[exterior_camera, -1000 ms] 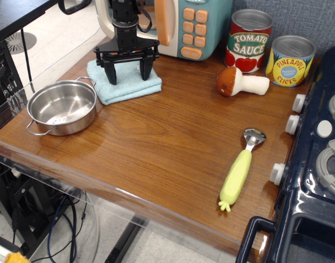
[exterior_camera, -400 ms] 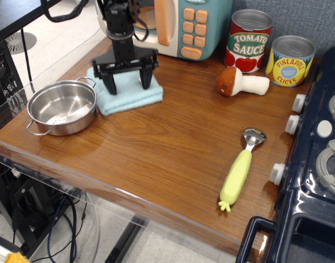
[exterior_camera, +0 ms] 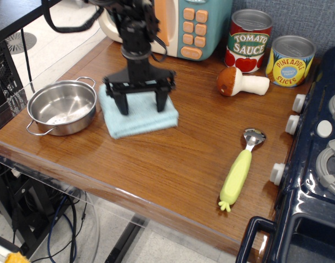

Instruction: Move the blue rag so that it's against the edge of the table between the silver pot and the yellow spoon.

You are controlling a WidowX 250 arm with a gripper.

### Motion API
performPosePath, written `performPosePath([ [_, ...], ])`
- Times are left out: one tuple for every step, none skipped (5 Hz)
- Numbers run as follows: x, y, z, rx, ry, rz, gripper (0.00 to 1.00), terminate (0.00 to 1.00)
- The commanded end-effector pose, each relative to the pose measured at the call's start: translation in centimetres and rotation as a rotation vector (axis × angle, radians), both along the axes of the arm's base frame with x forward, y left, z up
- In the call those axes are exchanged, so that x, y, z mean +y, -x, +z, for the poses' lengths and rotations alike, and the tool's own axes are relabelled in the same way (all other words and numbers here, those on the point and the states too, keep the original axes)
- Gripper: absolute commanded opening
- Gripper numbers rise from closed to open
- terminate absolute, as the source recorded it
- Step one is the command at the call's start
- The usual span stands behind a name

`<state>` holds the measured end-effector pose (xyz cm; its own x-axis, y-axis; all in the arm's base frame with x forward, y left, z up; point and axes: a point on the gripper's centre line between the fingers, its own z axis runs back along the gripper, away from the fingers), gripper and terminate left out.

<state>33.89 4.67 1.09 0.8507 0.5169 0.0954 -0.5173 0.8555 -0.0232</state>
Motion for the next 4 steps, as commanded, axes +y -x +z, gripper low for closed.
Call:
performPosePath([
  [-4.3,6.2,1.0,0.033,0.035,-0.146,1.0,0.0],
  [-5.7,8.1,1.4,0.03,0.032,-0.201,1.0,0.0],
  [-5.3,7.7,1.6,0.022,0.031,-0.188,1.0,0.0],
  [-4.7,6.8,2.1,0.021,0.037,-0.167,1.0,0.0],
])
